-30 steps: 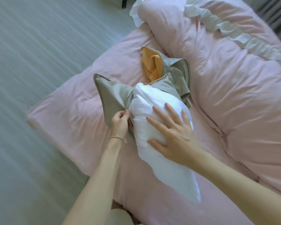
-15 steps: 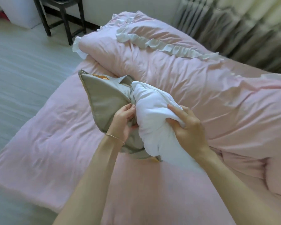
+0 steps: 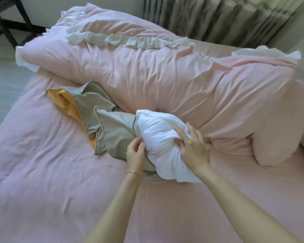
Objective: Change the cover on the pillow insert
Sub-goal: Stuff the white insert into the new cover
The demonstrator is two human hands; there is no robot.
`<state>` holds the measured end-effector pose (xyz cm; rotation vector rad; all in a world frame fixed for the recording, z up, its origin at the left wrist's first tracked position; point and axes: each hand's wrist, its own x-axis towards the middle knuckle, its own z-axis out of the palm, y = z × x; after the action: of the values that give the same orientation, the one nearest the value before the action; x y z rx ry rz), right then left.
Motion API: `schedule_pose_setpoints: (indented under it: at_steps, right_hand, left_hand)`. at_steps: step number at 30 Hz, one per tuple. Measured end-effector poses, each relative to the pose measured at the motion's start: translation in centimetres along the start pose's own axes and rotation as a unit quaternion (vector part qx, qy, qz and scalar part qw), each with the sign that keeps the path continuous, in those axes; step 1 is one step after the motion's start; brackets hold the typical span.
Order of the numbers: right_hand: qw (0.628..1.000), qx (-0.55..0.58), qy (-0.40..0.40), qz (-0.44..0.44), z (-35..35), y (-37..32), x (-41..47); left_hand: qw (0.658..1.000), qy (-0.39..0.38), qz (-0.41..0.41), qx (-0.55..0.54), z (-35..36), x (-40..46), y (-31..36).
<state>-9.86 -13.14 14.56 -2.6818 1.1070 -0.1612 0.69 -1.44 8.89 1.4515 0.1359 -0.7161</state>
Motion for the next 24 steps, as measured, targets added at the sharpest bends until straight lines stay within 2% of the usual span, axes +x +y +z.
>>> schedule_pose_setpoints:
  at_steps: [3,5,7,8,11,13,15,17,21,24]
  right_hand:
    - [0.998,-0.010,0.053,0.016,0.2,0.4,2.5]
    - [0.997,0.005,0.078,0.014,0.0,0.5,4.5]
    - [0.986,0.010,0.159,-0.042,0.7,0.3,4.9]
    - [0.978,0.010,0.195,-0.076,1.2,0.3,4.7]
    - [0.953,0.026,0.258,-0.158,2.4,1.0,4.0]
    - [0.939,0.030,0.270,-0.211,2.0,1.8,3.9]
    - [0.922,0.012,0.263,-0.285,1.4,2.6,3.8]
    - [0.924,0.005,0.213,-0.318,0.8,3.2,3.5]
    - [0.960,-0.043,0.090,-0.261,0.3,4.1,2.1]
    - [0.961,-0.101,0.085,-0.244,0.7,4.2,1.9]
  left_hand:
    - [0.994,0.094,0.007,0.052,0.3,-0.2,-1.8]
    - [0.998,0.052,-0.006,0.045,1.0,-0.6,-2.2]
    - [0.998,0.008,-0.006,0.058,1.7,-0.8,-2.4]
    - [0.997,0.010,-0.001,0.072,2.0,-0.4,-2.6]
    - [0.993,0.066,0.008,0.101,2.6,0.6,-2.6]
    - [0.992,0.099,0.008,0.073,3.0,1.0,-2.5]
    - [0.991,0.118,0.005,0.061,3.4,1.5,-2.5]
    - [0.986,0.126,0.019,0.105,3.7,1.6,-2.4]
    - [0.972,0.134,0.027,0.190,4.1,2.6,-1.8]
    - [0.985,0.096,-0.005,0.145,4.0,3.3,-1.4]
